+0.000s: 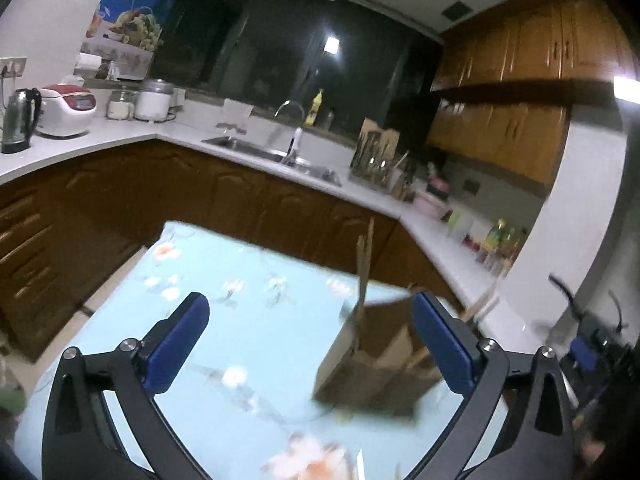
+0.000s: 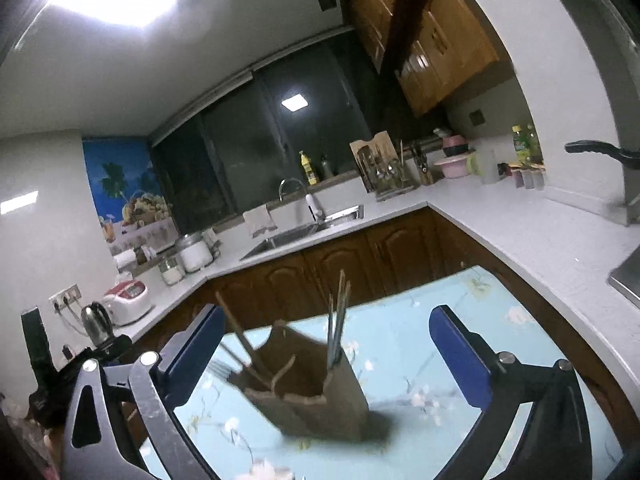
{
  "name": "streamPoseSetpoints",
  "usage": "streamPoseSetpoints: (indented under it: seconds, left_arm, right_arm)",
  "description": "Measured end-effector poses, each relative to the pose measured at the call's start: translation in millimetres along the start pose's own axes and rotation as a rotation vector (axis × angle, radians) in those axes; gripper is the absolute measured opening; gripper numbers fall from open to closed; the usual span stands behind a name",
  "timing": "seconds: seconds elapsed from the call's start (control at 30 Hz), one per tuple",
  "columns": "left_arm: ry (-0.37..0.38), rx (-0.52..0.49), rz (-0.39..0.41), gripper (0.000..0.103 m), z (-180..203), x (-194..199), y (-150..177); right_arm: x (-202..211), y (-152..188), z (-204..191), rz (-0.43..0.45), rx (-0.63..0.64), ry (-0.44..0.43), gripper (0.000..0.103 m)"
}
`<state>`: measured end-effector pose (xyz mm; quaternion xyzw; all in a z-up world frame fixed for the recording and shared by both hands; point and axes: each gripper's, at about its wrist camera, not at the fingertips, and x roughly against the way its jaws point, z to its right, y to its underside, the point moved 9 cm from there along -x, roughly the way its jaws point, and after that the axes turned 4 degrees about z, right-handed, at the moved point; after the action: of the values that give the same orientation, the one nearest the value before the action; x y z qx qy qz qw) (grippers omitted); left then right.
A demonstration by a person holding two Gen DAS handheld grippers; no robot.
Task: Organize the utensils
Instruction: 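Open both tools to drop the chopsticks into the holder, then move both open tools back down to the remaining utensils, then grasp a wooden chopstick with the left tool while the right tool grasps the silver spoon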
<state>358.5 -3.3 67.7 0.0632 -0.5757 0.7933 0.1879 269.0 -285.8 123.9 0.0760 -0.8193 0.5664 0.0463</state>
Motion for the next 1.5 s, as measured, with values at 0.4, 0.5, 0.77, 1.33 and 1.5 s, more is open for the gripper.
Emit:
streamPoseSetpoints:
  seconds: [0.4, 0.5, 0.77, 1.33, 1.5]
  left_arm:
    - [-0.015, -0.004, -0.207, 0.103, -17.8, 51.3, 102.3]
    - [-0.022, -0.001, -0.251, 0.103, -21.0, 57.9, 126.7]
    - [-0.023, 0.009, -0.36, 0.103, -22.6, 59.6, 173.2]
    - [0.044, -0.075, -0.506, 0.082, 15.6, 18.2, 194.8]
    - [0.073, -0.11, -0.566, 0.068, 32.2, -4.6, 205.0]
  right_arm:
    - [59.6, 87.8, 17.5, -0.186, -0.013, 0.054, 0.103]
    - [68.7, 109.3, 23.3, -0.226, -0.024, 0.07, 0.103]
    - [83.0, 157.1, 36.8, -0.317, -0.025, 0.124, 0.103]
    - [48.1, 197.3, 45.2, -0.491, 0.001, 0.141, 0.101]
    - [31.7, 208.7, 50.8, -0.545, 0.005, 0.143, 0.095]
